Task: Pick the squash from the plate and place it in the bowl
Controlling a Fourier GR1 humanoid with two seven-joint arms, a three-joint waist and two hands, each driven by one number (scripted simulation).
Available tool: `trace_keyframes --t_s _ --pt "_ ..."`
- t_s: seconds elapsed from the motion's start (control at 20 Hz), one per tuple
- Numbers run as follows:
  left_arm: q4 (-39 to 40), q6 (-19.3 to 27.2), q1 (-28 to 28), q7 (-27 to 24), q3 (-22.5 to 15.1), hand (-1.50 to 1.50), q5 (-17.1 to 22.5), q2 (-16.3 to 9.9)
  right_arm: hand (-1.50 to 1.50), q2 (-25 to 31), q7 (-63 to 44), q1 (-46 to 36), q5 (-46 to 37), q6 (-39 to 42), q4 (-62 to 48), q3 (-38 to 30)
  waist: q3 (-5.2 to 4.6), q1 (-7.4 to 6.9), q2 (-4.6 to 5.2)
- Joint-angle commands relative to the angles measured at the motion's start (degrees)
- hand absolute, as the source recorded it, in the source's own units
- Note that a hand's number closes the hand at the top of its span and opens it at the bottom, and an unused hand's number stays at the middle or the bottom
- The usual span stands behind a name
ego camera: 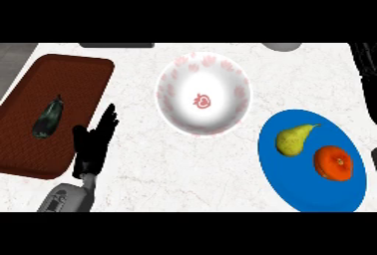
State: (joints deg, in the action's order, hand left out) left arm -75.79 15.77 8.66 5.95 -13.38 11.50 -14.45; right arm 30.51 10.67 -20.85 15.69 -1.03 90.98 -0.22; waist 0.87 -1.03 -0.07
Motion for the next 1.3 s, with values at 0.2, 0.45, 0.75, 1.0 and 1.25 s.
trace_keyframes --t_s 0.2,0.45,0.75,1.0,1.25 --pt "-7.5 -0.12 6.27 -6.86 7.58 0.0 -0.24 -6.56 -1.5 -6.76 -3.15 3.33 13.2 20.37 7.19 15.82 -0.78 -2.07 -0.73" --pt "-8.98 -3.74 4.58 -8.5 16.09 0.0 5.4 -11.76 -1.5 -2.03 8.49 20.5 -5.66 6.83 17.58 10.95 -0.81 3.45 -0.78" --pt "-9.54 -7.67 1.74 -10.61 18.82 0.0 7.14 -12.8 -1.5 5.67 19.57 36.83 -10.5 12.1 28.66 6.2 -0.85 2.33 -0.28" --pt "-9.21 -7.66 2.79 -8.76 20.16 0.0 7.44 -14.29 -1.5 15.25 14.14 40.4 -12.11 13.08 33.85 -6.94 -0.94 3.42 -0.48" --pt "-8.47 -6.9 4.58 -8.03 18.77 0.0 6.39 -12.6 -1.5 23.38 6.63 41.19 -8.77 19.16 33.11 -19.14 -0.95 2.99 -0.21"
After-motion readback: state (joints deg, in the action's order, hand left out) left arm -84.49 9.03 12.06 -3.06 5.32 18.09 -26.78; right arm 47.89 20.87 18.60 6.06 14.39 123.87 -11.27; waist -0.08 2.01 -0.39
